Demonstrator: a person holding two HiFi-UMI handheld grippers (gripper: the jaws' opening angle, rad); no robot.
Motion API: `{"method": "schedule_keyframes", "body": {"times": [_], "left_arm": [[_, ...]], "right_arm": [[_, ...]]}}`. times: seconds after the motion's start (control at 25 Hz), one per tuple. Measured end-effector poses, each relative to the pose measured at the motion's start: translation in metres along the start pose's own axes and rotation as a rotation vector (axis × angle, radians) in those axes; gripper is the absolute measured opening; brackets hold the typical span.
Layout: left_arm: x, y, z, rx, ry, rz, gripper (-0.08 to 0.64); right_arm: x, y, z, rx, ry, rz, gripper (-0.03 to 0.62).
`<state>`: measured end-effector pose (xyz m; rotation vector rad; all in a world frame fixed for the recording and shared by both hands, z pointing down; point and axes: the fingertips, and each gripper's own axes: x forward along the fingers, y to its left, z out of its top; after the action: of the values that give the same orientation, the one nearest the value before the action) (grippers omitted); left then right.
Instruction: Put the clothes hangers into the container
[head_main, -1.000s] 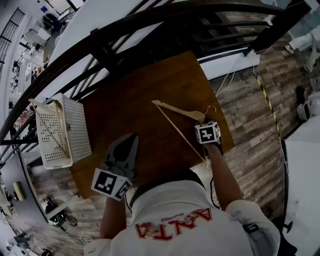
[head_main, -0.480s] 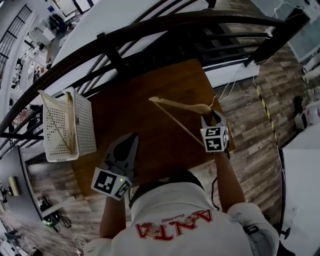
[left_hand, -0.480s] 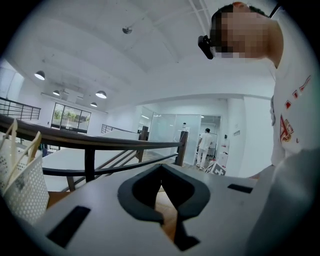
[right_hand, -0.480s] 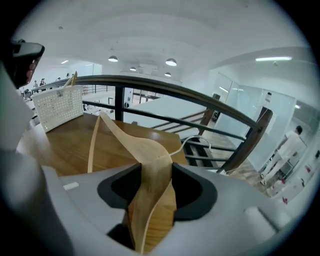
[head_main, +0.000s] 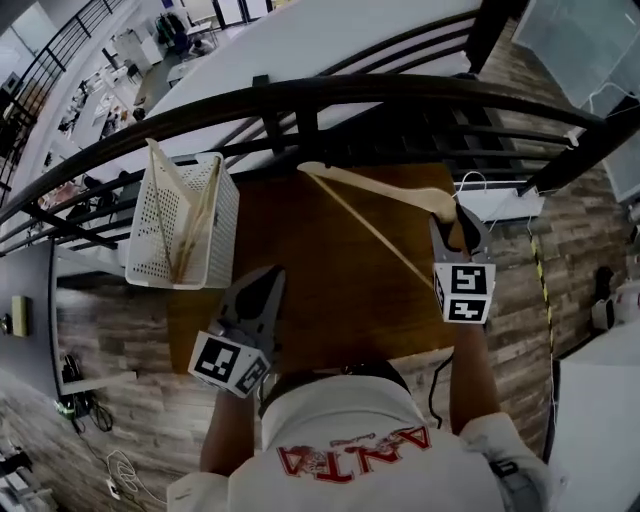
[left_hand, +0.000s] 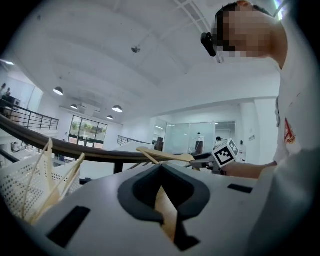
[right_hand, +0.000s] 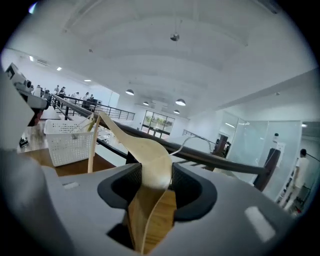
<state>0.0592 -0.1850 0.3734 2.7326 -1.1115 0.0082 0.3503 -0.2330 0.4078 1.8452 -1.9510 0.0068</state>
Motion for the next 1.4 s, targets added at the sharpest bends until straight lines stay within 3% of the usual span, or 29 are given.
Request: {"method": "schedule_keyframes", "body": {"times": [0.36, 0.72, 0.92, 1.12, 1.4], "left_arm": [[-0.095, 0.071, 0.021, -0.02, -0.09, 0.191, 0.009], [-0.175, 0.124, 0.013, -0.067, -0.12, 0.368, 0.009], [-0.212, 0.161, 0.008, -0.093, -0.149, 0.425, 0.009], [-0.238, 0.195, 0.004, -0.125, -0.172, 0.456, 0.009], [-0.269, 0.246, -0.011, -0.176, -0.171, 0.482, 0.009]], "right_arm": [[0.029, 0.112, 0.109, -0.156, -0.151, 0.17, 0.189], [0.056, 0.227, 0.199, -0.372, -0.279, 0.339, 0.189], [0.071, 0.304, 0.218, -0.555, -0.288, 0.418, 0.189], [0.099, 0.373, 0.229, -0.842, -0.275, 0.483, 0.189], [0.146, 0.452, 0.211, -1.146, -0.193, 0.543, 0.189]]}}
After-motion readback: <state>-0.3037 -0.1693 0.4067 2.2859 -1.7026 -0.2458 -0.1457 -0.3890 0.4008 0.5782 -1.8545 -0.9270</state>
